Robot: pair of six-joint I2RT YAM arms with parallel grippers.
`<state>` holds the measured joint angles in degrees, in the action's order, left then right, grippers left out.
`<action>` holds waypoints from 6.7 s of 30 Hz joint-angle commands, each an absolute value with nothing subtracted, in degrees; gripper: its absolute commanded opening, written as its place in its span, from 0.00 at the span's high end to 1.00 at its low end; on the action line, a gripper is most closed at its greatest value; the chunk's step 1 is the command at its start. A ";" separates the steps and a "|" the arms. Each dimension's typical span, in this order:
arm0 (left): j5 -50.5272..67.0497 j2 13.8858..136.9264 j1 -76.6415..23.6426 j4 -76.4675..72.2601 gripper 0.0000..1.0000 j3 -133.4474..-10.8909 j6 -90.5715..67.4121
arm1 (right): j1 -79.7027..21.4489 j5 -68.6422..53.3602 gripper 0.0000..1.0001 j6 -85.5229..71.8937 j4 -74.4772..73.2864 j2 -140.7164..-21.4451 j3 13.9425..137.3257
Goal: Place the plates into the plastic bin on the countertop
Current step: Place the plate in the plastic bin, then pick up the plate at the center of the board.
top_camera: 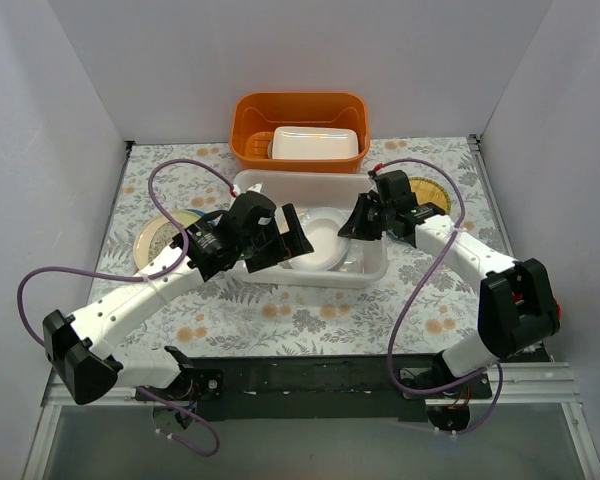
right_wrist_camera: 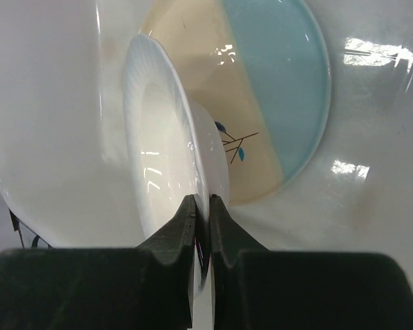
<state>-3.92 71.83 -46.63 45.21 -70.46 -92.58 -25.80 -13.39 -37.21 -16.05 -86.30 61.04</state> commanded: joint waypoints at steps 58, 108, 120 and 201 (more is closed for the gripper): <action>2.37 67.94 -29.02 49.66 0.02 -68.73 -81.31 | -24.60 -14.33 0.05 -22.59 -25.93 -84.64 79.01; -4.64 72.16 4.76 51.06 0.13 -64.07 -64.16 | -48.87 -10.28 0.07 -30.94 -26.98 -95.98 94.57; -16.34 77.25 -4.91 52.38 0.43 -62.23 -66.00 | -46.94 -10.98 0.07 -31.82 -25.49 -91.94 89.39; -8.00 79.81 -6.50 58.53 1.00 -80.86 -72.07 | -43.42 -14.85 0.08 -33.22 -19.16 -89.03 81.30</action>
